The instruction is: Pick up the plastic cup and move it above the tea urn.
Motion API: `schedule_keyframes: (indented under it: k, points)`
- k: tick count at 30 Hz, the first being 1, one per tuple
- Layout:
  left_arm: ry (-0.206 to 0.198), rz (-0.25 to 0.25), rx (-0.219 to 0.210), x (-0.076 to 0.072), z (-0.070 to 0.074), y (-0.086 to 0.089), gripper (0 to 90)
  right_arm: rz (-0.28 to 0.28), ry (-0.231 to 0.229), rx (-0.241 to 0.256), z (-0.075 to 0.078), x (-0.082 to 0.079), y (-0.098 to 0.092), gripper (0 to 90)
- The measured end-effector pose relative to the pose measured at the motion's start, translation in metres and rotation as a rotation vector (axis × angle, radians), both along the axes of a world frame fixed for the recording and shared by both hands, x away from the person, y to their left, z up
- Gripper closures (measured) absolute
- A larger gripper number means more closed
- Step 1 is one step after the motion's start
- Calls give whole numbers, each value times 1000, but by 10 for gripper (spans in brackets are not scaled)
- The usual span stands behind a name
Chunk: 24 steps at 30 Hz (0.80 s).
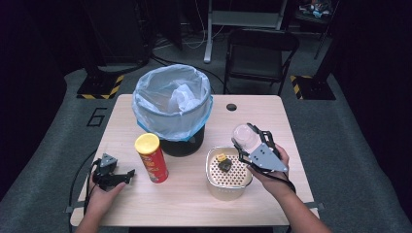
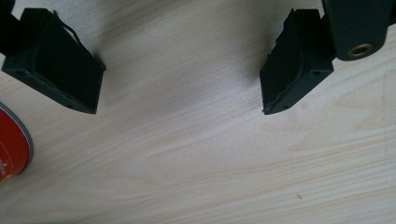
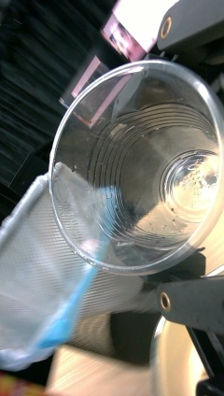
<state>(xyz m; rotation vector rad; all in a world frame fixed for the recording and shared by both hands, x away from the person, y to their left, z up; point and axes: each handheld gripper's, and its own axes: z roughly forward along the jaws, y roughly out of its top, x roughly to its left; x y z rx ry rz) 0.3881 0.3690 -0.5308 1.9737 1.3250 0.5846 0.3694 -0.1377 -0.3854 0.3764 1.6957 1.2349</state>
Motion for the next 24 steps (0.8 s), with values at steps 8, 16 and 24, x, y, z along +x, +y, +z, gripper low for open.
schedule_keyframes:
  k: [8,16,24]
  points:
    - [1,2,-5,0,0,0,132,140,212,246,21,10,-11,338]
    - [1,6,-5,0,0,-1,131,229,357,323,30,19,-15,339]
    - [1,6,-5,0,0,-1,131,304,435,403,28,26,-18,339]
